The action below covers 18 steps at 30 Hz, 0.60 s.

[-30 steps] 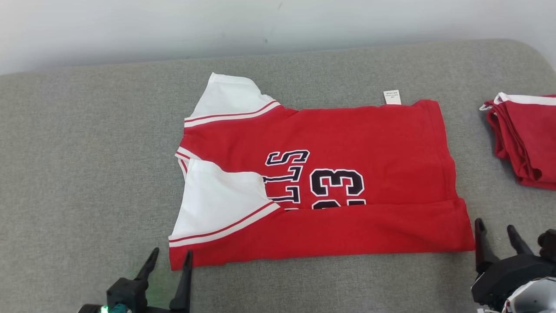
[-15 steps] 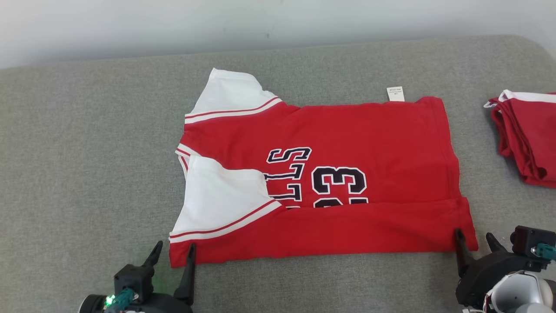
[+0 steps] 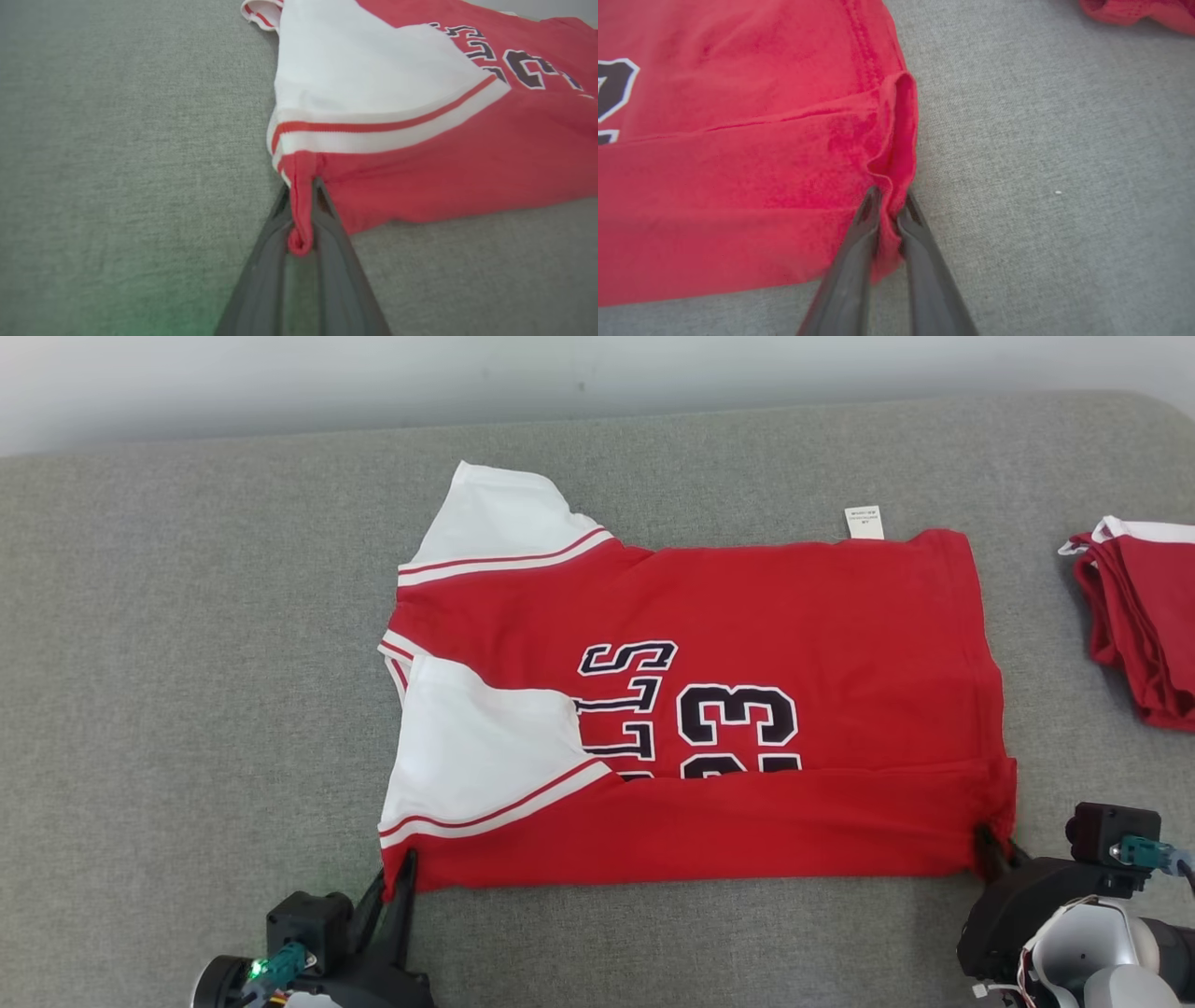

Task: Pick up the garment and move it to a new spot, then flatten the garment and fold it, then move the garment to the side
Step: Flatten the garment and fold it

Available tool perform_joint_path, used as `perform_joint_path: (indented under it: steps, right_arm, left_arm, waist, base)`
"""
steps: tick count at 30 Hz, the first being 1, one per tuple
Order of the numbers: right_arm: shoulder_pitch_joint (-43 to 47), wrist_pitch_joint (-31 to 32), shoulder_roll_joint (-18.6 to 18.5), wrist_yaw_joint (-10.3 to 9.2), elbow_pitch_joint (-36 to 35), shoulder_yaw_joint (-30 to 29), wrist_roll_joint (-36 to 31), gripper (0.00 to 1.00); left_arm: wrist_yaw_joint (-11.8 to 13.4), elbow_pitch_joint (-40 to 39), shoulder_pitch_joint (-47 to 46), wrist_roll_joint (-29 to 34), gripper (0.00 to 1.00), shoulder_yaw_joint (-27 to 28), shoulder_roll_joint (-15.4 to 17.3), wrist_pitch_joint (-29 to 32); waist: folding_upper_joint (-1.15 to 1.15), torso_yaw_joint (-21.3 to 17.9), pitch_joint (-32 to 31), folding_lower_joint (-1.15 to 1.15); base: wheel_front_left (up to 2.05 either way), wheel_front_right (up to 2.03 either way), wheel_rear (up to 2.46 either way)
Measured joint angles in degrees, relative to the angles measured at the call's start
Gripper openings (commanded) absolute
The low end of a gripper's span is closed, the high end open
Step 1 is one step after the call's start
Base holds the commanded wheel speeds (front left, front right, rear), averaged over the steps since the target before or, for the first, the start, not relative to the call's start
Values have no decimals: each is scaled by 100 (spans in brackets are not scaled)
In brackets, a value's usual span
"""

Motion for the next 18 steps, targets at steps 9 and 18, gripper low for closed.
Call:
perform_joint_path:
  steps: [9,18]
  right_arm:
    - [106,-55,11,0,-73,-37,119,0]
    - [674,87,19,0,-547,-204,310,0]
  left_arm:
    - [-22,25,51,-87,0,-24,-14,23]
    - [-20,-113,503,-299,0,-18,25,40]
  waist:
    - [0,8,-169,0]
    - [0,110,-517,0]
  base:
    - [0,0,0]
    - [0,0,0]
